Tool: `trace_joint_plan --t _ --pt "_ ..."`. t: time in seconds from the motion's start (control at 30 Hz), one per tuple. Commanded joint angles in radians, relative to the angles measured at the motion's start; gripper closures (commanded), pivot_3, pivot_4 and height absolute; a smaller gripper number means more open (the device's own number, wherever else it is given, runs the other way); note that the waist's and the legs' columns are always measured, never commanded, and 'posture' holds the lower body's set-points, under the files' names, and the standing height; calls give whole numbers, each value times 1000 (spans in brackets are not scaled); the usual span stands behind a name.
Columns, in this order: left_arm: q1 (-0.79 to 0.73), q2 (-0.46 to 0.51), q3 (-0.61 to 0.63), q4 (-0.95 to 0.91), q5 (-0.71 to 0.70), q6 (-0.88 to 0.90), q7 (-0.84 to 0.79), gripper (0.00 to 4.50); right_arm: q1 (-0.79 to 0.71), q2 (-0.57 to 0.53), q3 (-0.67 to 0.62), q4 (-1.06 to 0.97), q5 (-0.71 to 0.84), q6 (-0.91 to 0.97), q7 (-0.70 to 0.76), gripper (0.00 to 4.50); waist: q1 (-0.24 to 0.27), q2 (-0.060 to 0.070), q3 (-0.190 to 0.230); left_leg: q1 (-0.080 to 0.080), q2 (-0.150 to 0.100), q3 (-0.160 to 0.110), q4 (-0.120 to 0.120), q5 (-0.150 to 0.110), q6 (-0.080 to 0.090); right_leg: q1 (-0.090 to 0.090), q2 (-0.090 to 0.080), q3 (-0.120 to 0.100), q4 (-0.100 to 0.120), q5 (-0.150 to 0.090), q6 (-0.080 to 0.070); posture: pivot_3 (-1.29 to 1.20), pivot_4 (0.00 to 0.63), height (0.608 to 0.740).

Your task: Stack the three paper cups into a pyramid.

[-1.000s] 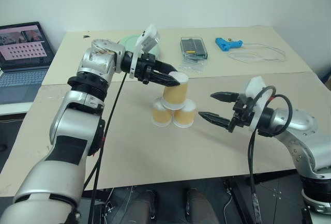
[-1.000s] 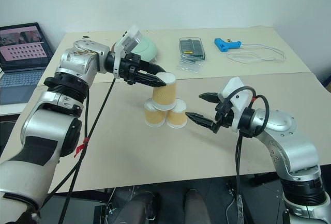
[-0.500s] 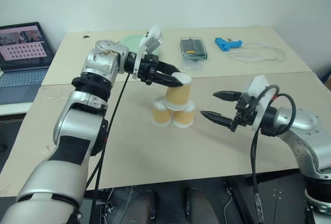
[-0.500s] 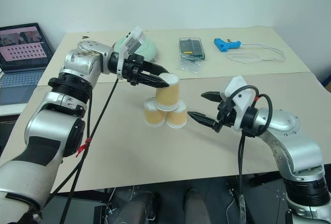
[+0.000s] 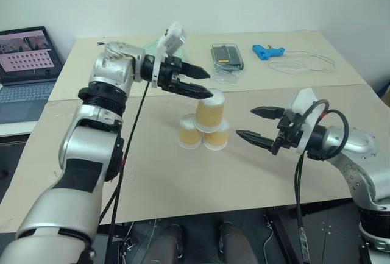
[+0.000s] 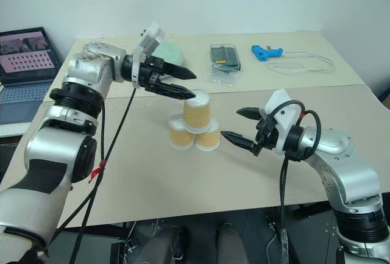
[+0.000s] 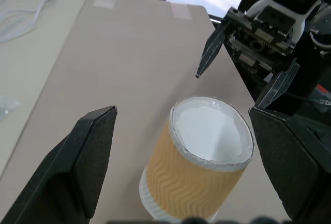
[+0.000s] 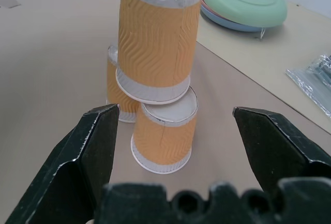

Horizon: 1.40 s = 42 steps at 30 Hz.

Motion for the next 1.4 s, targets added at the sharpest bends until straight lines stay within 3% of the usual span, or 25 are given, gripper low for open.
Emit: trace_joint_plan --t 0.03,0.17,0.3,0.47,0.67,0.9,1.03,1.23,1.4 --pt "-74 49 93 -63 -72 82 31 137 -42 -5 -7 11 0 -32 18 376 -3 0 0 0 0 0 0 0 0 0 0 0 0 0 0 0 150 728" --pt "-52 95 191 -165 -137 168 129 137 -64 -8 1 44 -10 -49 35 376 -2 0 0 0 0 0 1 0 0 0 0 0 1 0 0 0 150 728" --pt "82 114 350 -372 -173 207 442 137 -66 -10 -10 90 -49 -64 8 376 -6 1 0 1 0 1 2 0 0 0 0 2 4 0 0 0 150 728" --pt "394 24 552 -785 -173 282 894 137 -116 27 -89 208 -149 -75 -186 376 0 0 0 6 0 3 2 0 -1 0 -1 5 9 0 0 0 150 728" --pt "767 -40 643 -1076 -112 308 1177 137 -102 42 -63 370 -343 -122 -384 376 3 0 -1 7 0 5 1 0 -3 0 0 6 9 1 -2 0 150 728" --pt "975 -52 756 -1104 -114 203 1301 137 -68 140 -94 453 -422 -164 -536 376 2 0 -2 8 0 7 1 -3 -11 1 0 6 9 2 -3 0 150 728" --pt "1066 -40 768 -1050 -117 109 1292 137 -24 186 -172 472 -334 -273 -476 376 4 0 -2 15 0 7 0 -4 -11 8 1 6 8 2 -3 0 150 728" --pt "1084 -59 739 -952 -87 -62 1332 137 7 189 -192 546 -344 -359 -469 376 5 0 -2 25 2 7 0 -5 -11 22 2 3 -1 2 -1 0 150 728" --pt "1078 -101 714 -907 -71 -171 1404 137 26 208 -176 580 -365 -388 -492 376 2 0 -2 25 3 7 0 -5 -11 23 2 4 -4 3 -1 0 150 728"
